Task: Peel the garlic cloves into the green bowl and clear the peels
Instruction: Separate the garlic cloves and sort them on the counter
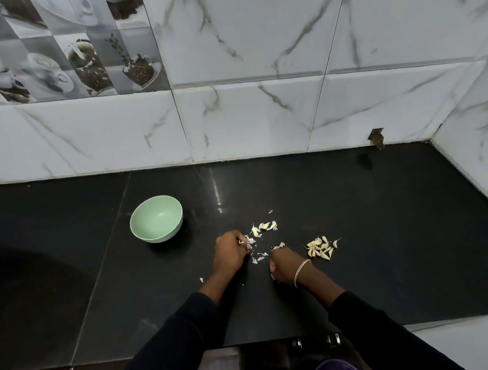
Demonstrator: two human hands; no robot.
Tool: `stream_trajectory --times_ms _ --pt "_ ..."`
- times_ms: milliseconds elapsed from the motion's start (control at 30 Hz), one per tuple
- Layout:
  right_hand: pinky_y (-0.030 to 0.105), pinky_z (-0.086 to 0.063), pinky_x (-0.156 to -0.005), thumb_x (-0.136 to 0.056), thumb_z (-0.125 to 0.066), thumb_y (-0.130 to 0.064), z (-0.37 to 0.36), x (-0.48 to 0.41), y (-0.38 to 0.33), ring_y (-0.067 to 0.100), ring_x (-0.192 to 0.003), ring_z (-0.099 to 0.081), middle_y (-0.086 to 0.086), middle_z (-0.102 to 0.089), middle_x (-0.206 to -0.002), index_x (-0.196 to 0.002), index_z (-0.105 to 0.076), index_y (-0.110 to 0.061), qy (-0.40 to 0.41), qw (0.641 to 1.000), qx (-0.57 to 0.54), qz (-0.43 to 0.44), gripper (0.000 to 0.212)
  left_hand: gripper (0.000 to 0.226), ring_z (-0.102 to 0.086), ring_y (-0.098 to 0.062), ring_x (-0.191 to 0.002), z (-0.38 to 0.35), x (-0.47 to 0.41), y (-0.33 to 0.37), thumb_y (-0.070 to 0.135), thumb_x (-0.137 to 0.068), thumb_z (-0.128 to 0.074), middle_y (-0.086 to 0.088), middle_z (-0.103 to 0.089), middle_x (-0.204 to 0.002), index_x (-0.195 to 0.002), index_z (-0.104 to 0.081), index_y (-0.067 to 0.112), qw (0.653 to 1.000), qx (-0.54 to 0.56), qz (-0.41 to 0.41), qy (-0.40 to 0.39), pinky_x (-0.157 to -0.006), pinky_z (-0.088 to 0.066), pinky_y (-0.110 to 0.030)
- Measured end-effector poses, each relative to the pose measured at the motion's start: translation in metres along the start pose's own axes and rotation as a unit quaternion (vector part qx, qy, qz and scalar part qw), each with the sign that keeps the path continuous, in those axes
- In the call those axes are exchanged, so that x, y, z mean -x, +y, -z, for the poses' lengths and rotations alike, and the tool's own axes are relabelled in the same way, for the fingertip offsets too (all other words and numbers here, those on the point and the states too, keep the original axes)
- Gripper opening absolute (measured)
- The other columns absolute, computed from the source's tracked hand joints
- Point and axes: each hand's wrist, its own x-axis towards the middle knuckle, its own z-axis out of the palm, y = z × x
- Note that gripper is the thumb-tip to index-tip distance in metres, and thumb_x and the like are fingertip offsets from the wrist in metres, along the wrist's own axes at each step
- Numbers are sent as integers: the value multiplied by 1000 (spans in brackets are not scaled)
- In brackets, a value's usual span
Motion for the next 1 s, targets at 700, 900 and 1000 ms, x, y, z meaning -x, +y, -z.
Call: stream_trajectory --times_ms 700,900,1000 --pt "14 -47 -66 -78 -72 -9 11 13 31 5 -68 -64 -3 -73 -74 -75 -76 -15 135 963 -233 -14 7 16 -69 -8 -53 -22 11 34 4 -88 -63 1 -73 -72 -76 -73 10 997 64 47 -12 -52 -52 -17" --pt "5 -41 -61 -79 -78 -10 32 24 78 9 -70 -67 -3 -73 -74 -78 -77 -14 211 940 -246 -109 4 34 -75 -27 -69 -74 6 60 -4 -88 -55 -11 -73 -73 -68 -69 20 987 86 50 -128 -74 -64 -41" --pt "4 -38 -59 -79 -78 -12 39 28 95 10 -73 -68 -1 -73 -73 -79 -79 -13 244 926 -249 -143 2 27 -76 -31 -81 -104 0 73 -8 -84 -59 -15 -75 -80 -70 -71 12 980 115 61 -154 -80 -62 -49"
